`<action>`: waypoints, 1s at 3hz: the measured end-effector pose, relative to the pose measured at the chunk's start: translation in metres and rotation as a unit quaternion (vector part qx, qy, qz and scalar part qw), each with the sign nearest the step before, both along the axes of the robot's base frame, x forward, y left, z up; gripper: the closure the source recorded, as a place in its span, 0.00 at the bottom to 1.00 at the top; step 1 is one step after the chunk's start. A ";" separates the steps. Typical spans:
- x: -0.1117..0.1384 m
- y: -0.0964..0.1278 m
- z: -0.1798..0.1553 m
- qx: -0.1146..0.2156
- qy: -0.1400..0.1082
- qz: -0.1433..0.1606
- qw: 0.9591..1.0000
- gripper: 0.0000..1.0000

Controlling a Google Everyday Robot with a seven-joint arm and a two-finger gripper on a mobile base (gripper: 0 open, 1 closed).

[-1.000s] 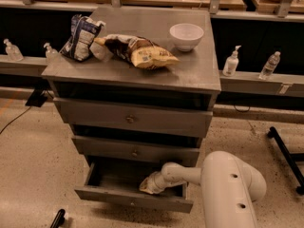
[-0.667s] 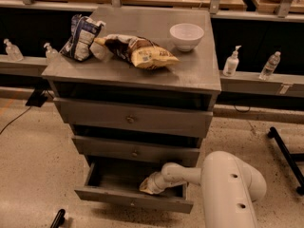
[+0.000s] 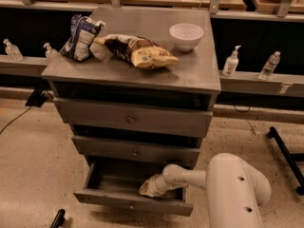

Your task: Open bottom drawer

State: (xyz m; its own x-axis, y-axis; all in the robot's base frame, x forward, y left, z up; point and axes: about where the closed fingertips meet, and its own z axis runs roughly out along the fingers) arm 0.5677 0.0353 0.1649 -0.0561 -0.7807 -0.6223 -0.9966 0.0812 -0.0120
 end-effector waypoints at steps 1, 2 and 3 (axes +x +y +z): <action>0.007 0.005 0.032 0.045 -0.035 0.014 0.998 1.00; 0.017 0.005 0.050 0.077 -0.060 0.009 0.995 1.00; 0.022 0.005 0.035 0.075 -0.052 0.003 0.996 1.00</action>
Offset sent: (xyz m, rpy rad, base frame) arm 0.0283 0.0008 0.0771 0.2124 -0.1835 0.0147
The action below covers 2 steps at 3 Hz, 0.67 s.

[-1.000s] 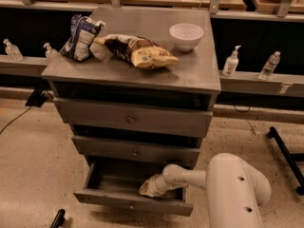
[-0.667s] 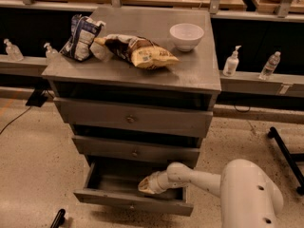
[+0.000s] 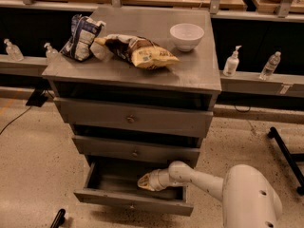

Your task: Open bottom drawer

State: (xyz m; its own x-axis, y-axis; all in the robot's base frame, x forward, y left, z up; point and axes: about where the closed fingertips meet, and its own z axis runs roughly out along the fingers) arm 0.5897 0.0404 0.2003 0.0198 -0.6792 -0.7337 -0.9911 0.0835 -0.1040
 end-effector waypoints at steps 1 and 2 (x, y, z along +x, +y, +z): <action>0.000 0.002 -0.023 -0.021 0.013 0.001 1.000 1.00; -0.022 0.004 -0.042 -0.052 0.039 0.013 0.998 1.00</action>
Offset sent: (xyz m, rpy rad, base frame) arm -0.0474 0.0097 -0.0632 -0.1586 0.1341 0.0630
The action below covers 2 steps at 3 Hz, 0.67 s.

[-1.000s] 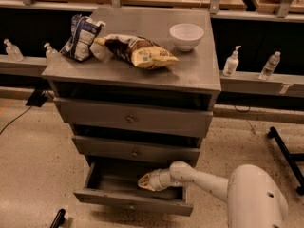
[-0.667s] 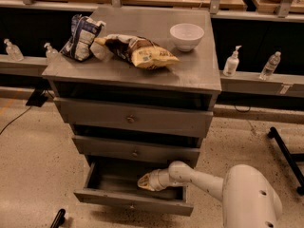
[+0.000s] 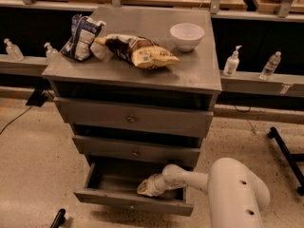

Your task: Open bottom drawer

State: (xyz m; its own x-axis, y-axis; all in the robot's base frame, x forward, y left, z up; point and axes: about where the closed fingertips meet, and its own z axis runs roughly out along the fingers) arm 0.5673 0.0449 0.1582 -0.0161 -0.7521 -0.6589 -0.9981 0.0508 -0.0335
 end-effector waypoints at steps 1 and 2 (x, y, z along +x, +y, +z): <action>-0.029 0.003 -0.004 -0.008 0.020 0.012 1.000 1.00; -0.027 0.003 -0.003 -0.008 0.020 0.012 1.000 1.00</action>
Offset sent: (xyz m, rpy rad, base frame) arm -0.1727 -0.0222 0.0325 0.0144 0.1618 0.0501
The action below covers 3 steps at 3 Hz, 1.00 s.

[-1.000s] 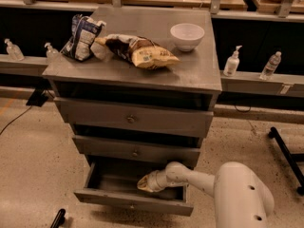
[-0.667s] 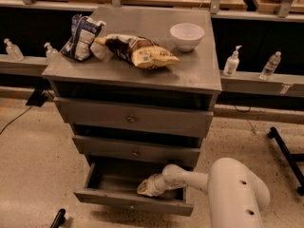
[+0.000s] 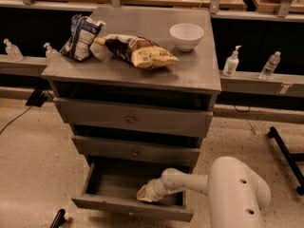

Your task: Open bottom drawer

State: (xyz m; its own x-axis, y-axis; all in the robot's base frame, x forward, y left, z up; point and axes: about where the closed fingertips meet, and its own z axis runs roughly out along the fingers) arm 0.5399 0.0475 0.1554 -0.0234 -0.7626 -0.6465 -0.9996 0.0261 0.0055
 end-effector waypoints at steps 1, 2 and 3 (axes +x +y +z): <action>-0.020 -0.001 0.012 0.009 0.000 0.007 1.000 1.00; -0.022 -0.001 0.014 0.010 0.000 0.008 1.000 1.00; -0.013 -0.006 0.038 0.032 -0.028 -0.003 0.999 1.00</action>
Offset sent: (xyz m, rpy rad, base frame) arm -0.0372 -0.0204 0.1012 0.1464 -0.1597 0.0001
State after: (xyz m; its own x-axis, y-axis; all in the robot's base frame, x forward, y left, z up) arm 0.5273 0.0415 0.1930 0.0099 -0.7194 -0.6945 -0.9983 0.0327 -0.0482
